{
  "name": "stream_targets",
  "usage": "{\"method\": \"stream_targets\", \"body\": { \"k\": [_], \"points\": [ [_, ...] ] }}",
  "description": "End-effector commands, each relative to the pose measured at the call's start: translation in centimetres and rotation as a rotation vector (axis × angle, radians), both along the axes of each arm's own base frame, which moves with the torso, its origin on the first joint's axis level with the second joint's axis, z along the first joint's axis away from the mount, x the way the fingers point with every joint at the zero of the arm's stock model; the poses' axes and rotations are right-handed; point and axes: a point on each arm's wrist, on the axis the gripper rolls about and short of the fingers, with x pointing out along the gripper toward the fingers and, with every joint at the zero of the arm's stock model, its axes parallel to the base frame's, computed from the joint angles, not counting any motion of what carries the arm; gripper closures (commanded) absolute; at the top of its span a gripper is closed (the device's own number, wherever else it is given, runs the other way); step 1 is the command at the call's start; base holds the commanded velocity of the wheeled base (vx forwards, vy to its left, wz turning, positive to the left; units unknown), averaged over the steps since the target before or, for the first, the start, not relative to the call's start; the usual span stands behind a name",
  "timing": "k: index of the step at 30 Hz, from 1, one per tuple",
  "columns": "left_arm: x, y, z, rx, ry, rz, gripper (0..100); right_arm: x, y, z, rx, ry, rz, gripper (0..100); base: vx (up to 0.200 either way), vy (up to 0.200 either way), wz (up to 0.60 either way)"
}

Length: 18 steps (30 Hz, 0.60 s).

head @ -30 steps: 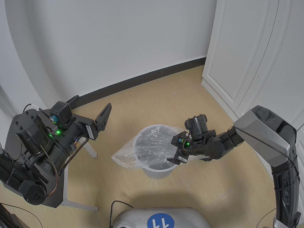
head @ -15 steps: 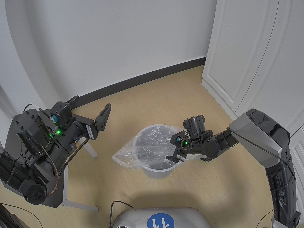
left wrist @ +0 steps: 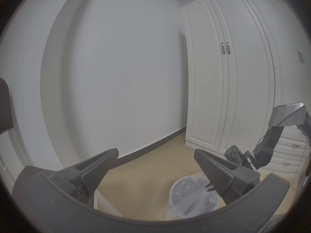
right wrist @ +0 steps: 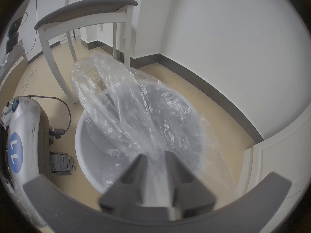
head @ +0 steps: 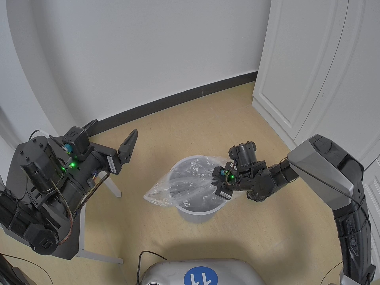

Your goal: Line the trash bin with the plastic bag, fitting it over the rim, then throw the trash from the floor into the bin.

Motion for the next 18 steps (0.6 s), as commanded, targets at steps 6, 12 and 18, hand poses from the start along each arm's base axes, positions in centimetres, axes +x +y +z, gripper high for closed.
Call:
{"method": "stream_targets", "body": {
  "k": [6, 12, 18],
  "points": [
    [0.0, 0.0, 0.0, -0.001, -0.001, 0.001, 0, -1.4, 0.8, 3.1, 0.026, -0.041, 0.029, 100, 0.0, 0.0, 0.0],
    [0.0, 0.0, 0.0, -0.002, -0.001, 0.0, 0, -2.7, 2.0, 3.1, 0.023, -0.03, 0.062, 100, 0.0, 0.0, 0.0],
    [0.1, 0.2, 0.1, -0.003, -0.004, 0.006, 0, -4.5, 3.4, 1.6, 0.014, 0.034, 0.082, 100, 0.0, 0.0, 0.0]
  ]
}}
